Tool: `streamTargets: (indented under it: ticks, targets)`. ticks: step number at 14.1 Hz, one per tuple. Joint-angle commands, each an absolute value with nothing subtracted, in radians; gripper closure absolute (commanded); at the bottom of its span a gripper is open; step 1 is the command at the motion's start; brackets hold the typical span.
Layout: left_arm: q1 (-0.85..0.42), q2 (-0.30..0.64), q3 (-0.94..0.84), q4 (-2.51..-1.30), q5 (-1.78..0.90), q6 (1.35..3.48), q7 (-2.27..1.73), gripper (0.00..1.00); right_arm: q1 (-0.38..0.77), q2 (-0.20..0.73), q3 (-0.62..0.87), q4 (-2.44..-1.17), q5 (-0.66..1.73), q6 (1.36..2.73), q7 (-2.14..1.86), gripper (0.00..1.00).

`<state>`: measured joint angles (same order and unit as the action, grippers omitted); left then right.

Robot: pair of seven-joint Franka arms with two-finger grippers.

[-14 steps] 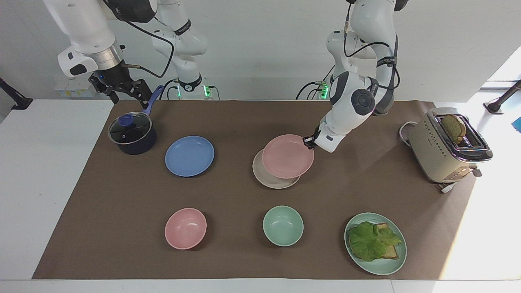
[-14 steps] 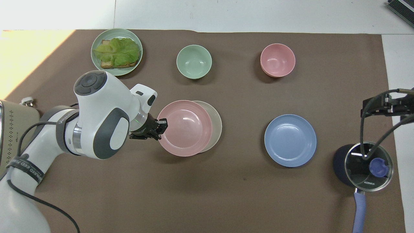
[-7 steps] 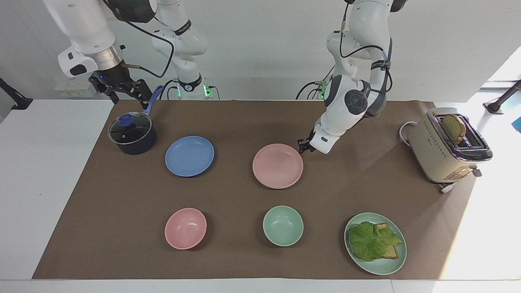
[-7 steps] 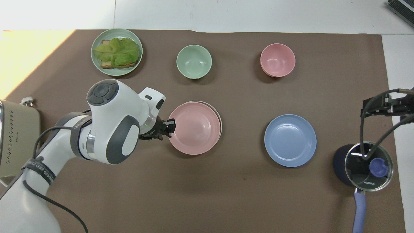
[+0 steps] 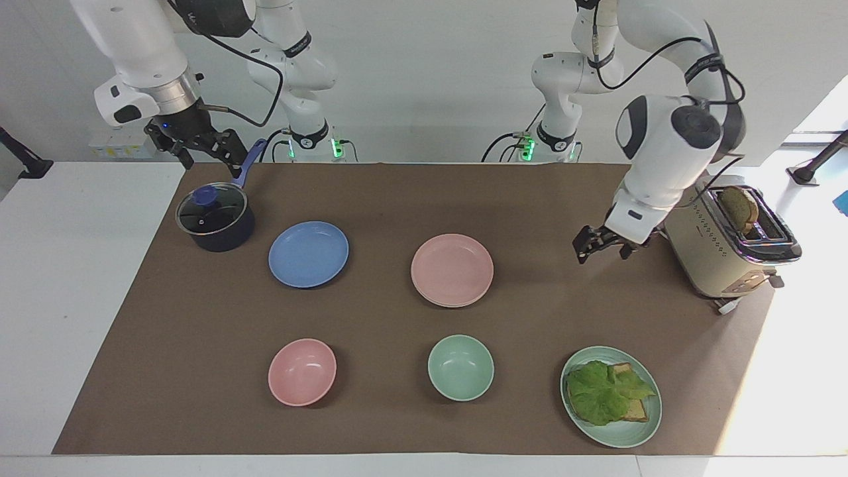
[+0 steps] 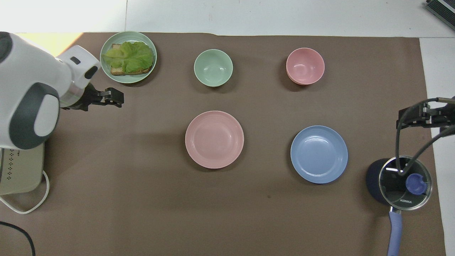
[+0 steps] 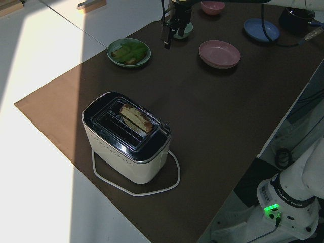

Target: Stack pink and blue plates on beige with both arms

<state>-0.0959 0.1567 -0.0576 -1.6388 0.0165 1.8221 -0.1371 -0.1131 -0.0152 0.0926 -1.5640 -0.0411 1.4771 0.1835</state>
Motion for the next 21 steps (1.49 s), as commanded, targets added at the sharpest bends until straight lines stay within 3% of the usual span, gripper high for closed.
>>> streamTargets:
  ticks: [1,4,8,12,15,21]
  targets:
    - [-0.077,0.14,-0.06,-1.498,0.058,1.656,-0.009,0.0,-0.138,-0.025,0.094,-1.572,-0.015,1.465,0.152,0.0]
    - [-0.071,0.071,-0.054,-1.489,0.052,1.605,-0.003,0.0,-0.143,-0.025,0.094,-1.572,-0.015,1.465,0.15,0.0]
    - [-0.069,0.06,-0.052,-1.496,0.048,1.605,-0.011,0.0,-0.141,-0.038,0.094,-1.6,-0.017,1.491,0.153,0.0]
    - [-0.04,0.06,-0.051,-1.496,0.046,1.605,-0.011,0.0,-0.14,-0.101,0.094,-1.739,-0.017,1.658,0.152,0.0]
    - [-0.031,0.06,-0.051,-1.496,0.046,1.605,-0.011,0.0,-0.126,-0.091,0.094,-1.808,-0.018,1.748,0.15,0.0]
    - [-0.032,0.06,-0.051,-1.496,0.046,1.605,-0.011,0.0,-0.124,-0.042,0.095,-2.081,-0.02,2.046,0.129,0.0]
